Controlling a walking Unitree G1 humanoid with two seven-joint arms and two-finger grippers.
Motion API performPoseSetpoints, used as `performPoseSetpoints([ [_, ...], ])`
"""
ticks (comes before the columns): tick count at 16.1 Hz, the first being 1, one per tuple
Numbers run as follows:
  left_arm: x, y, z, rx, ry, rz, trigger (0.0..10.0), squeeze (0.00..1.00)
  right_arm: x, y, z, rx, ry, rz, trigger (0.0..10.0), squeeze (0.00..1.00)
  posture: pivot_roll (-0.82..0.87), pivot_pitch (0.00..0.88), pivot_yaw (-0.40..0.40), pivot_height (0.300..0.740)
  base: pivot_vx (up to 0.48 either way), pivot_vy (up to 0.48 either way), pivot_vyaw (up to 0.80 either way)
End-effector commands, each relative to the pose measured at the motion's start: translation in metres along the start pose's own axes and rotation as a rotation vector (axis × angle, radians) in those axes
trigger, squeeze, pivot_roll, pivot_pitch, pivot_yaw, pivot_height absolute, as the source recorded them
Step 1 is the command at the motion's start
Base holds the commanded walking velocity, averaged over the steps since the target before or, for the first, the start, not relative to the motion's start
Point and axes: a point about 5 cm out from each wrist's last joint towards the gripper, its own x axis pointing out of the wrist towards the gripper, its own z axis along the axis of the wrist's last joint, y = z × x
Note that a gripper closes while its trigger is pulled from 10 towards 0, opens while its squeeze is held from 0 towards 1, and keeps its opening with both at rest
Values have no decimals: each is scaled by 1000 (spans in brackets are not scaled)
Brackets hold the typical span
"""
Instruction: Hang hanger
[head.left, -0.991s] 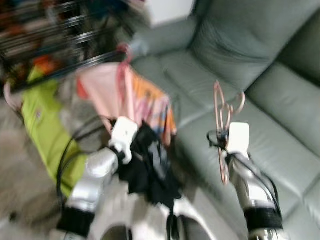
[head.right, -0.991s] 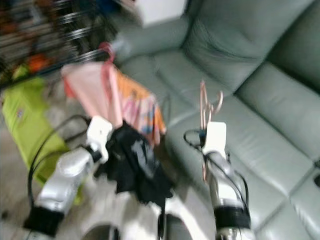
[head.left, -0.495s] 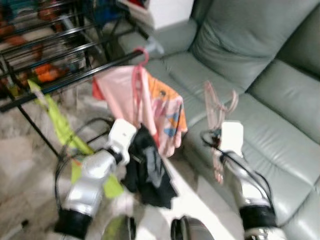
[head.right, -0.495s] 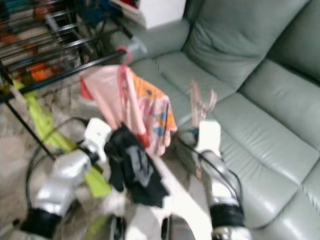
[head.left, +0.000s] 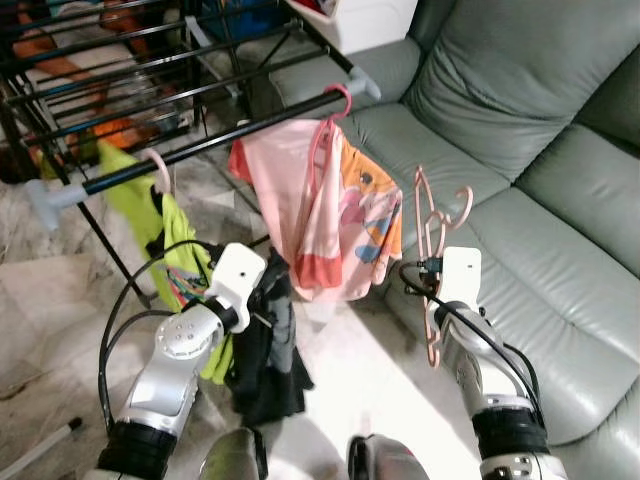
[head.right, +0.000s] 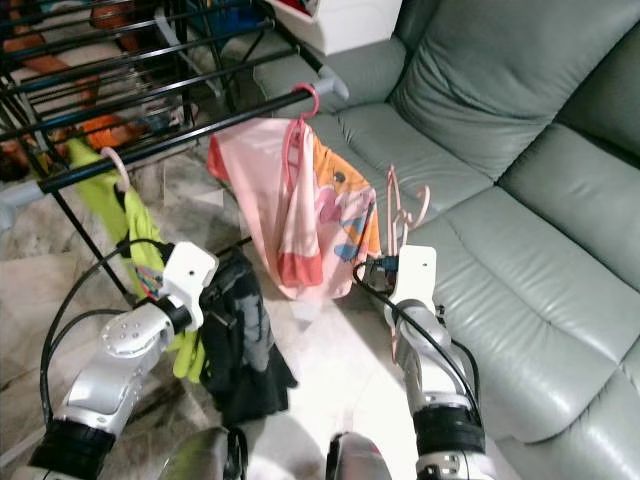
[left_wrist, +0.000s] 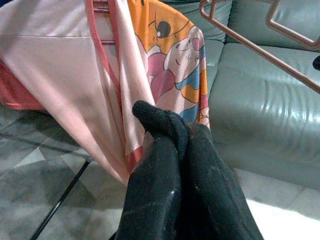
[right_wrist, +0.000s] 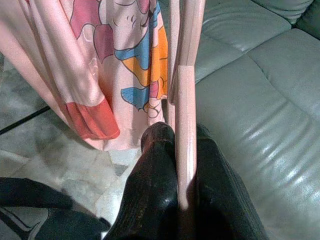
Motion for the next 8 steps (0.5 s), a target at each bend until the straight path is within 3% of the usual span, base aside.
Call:
performPoseSetpoints([
  [1,1,0,10,15,-51,-4,10000,0,0,-6,1,-7,-2,-29,10000,0,-8,114,-47,740,0,0,0],
  [6,1,-1,10,16,-52,-9,10000,0,0,-7,-1,-4,3,-35,10000,0,-9,118,-44,740,0,0,0],
  [8,1,-2,10,16,-52,-13,10000,0,0,-6,-1,-2,5,-35,10000,0,-10,119,-44,740,-339,0,0],
])
